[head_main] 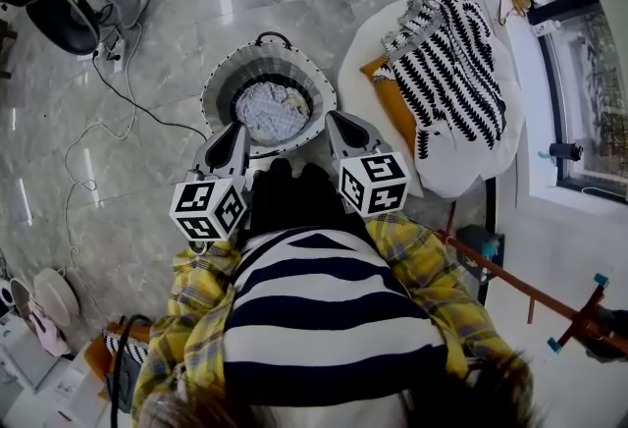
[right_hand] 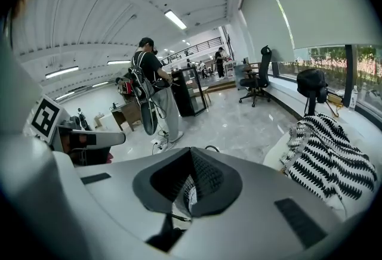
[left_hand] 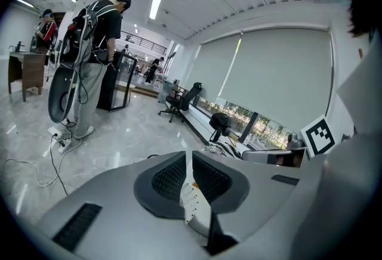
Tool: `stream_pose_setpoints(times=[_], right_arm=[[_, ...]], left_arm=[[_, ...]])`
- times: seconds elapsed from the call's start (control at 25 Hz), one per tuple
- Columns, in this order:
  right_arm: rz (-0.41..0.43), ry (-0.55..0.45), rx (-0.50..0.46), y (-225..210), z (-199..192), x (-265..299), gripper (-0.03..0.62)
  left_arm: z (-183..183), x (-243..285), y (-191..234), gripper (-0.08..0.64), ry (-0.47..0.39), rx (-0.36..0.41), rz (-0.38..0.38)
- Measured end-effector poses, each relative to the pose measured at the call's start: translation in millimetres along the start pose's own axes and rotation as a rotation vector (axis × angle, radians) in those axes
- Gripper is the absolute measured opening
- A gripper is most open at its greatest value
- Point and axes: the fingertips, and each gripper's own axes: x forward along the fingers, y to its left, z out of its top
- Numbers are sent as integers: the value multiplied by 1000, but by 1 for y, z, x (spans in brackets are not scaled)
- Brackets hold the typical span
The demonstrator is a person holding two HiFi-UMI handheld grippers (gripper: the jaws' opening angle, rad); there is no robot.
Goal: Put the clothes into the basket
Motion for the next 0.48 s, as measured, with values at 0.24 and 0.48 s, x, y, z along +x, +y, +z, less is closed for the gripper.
stream_pose_setpoints(times=[0.24,0.48], right_arm=[[-3,4,-2,-3,-1,-1,26],[5,3,23,-4,0,-1,26]], left_arm=[[-4,0,1,44,7,-9,8],[-8,-1,7,44,5,-24,35]])
